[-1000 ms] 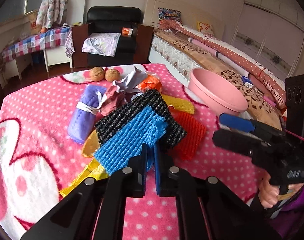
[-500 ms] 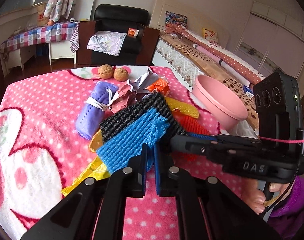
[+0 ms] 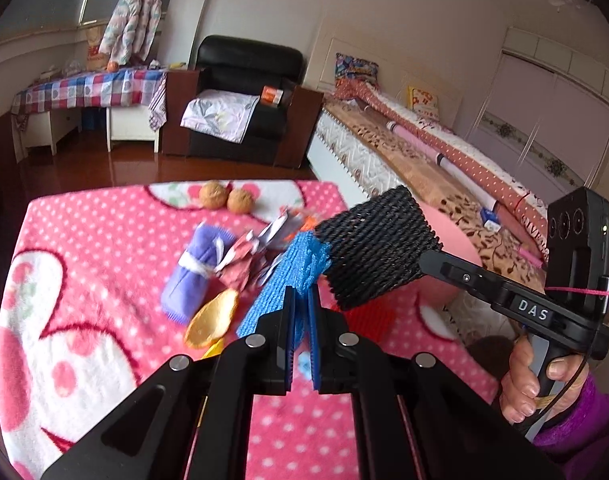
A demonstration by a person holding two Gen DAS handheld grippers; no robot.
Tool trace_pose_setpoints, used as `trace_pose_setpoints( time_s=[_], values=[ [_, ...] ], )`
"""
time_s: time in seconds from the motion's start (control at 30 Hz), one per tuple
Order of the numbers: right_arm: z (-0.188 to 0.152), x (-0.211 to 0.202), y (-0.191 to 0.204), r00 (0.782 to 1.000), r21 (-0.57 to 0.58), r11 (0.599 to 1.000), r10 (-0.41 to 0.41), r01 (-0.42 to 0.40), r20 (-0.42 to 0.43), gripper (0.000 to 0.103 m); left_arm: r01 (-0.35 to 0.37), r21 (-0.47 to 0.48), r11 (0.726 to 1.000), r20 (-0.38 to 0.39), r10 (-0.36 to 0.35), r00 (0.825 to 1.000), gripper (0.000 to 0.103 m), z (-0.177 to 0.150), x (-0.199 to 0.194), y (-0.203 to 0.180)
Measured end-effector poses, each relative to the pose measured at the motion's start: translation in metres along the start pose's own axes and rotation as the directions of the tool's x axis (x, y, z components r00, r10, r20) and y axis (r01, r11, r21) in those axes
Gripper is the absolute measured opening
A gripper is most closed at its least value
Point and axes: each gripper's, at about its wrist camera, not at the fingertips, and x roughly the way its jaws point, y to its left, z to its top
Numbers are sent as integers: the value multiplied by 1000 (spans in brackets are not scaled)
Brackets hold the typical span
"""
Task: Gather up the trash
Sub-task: 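Carry the brush over the pink bucket and open the left gripper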
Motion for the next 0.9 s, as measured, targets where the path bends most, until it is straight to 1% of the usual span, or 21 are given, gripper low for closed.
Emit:
trace_pose_setpoints(
  time_s=[0.13,0.23,0.3,0.43,0.53,0.6,0.7,0.83,0.9],
  values=[
    [8,-18,-18,995,22,996,-86,85,51,12,32,10,999,24,-32,999,5,14,4,-23],
    [14,-33,-38,983,53,986,-162,158,86,12,59,22,998,30,-60,998,5,25,12,-42],
    [17,-45,-53,969,77,974,-222,214,110,12,76,35,996,30,-77,997,5,32,18,-55],
    [24,-59,-84,941,131,946,-312,296,134,12,112,62,992,25,-113,993,5,47,36,-87],
    [28,-63,-104,915,155,921,-379,358,139,12,137,77,988,14,-138,990,5,57,56,-111],
    [29,-65,-118,893,160,899,-428,407,137,12,153,77,985,-3,-153,988,5,63,72,-126],
    [28,-62,-129,878,162,881,-465,445,116,12,175,76,982,-24,-174,984,5,69,93,-145],
    [23,-55,-143,868,154,868,-488,472,90,12,218,68,974,-62,-214,975,5,76,123,-166],
    [22,-51,-151,869,150,867,-490,476,72,12,232,60,971,-80,-227,971,5,77,136,-173]
  ],
)
